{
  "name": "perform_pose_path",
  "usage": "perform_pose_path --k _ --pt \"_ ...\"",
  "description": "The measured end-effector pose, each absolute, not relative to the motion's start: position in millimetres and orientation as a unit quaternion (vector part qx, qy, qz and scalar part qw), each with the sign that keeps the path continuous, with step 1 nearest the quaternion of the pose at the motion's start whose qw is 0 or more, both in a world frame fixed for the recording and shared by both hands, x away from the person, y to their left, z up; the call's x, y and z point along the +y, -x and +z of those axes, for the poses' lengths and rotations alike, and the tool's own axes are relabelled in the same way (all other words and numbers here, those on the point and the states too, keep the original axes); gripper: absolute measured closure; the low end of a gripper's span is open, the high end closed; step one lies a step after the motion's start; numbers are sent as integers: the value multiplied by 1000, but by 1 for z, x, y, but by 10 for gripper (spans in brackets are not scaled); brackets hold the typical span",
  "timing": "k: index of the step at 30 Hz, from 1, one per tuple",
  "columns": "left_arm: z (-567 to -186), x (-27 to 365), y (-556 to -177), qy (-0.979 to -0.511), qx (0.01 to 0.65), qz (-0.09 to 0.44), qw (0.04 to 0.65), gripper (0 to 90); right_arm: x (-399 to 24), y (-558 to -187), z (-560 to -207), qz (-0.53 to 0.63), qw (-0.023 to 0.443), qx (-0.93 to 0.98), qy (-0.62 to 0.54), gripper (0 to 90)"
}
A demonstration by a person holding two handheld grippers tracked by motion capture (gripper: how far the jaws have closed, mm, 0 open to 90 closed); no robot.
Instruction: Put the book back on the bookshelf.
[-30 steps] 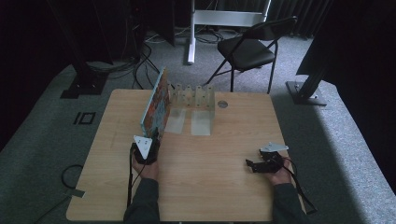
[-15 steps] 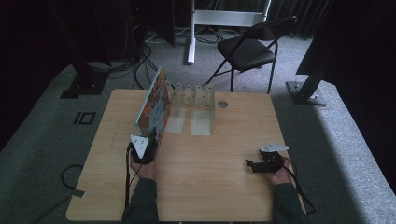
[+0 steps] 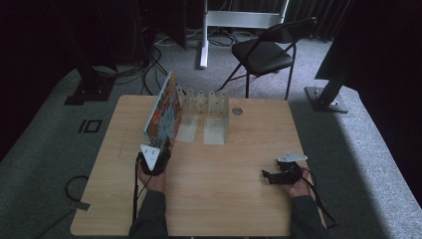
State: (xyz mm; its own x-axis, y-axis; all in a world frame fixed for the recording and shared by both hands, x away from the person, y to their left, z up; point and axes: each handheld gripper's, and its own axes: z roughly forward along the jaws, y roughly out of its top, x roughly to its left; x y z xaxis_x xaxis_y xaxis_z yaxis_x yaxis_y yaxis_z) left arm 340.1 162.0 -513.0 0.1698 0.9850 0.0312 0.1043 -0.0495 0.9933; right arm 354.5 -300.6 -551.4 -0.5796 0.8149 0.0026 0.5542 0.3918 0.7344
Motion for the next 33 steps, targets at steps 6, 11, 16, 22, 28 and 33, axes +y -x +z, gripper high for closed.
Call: perform_pose_path --k 6,11,16,22,28,33 --pt "-512 163 -339 -576 471 444 499 597 -301 -355 -551 357 183 814 -420 164" --pt "-511 163 -337 -580 468 444 498 573 -301 -355 -551 357 183 814 -421 164" --pt "-510 164 -334 -589 465 432 500 534 -301 -355 -551 357 183 814 -420 164" --pt "-507 165 -330 -594 461 437 495 513 -301 -355 -551 357 183 814 -421 164" --pt "-505 166 -326 -594 458 442 492 510 -301 -355 -551 357 183 814 -421 164" --pt "-505 167 -323 -591 458 448 491 511 -301 -355 -551 357 183 814 -420 164"
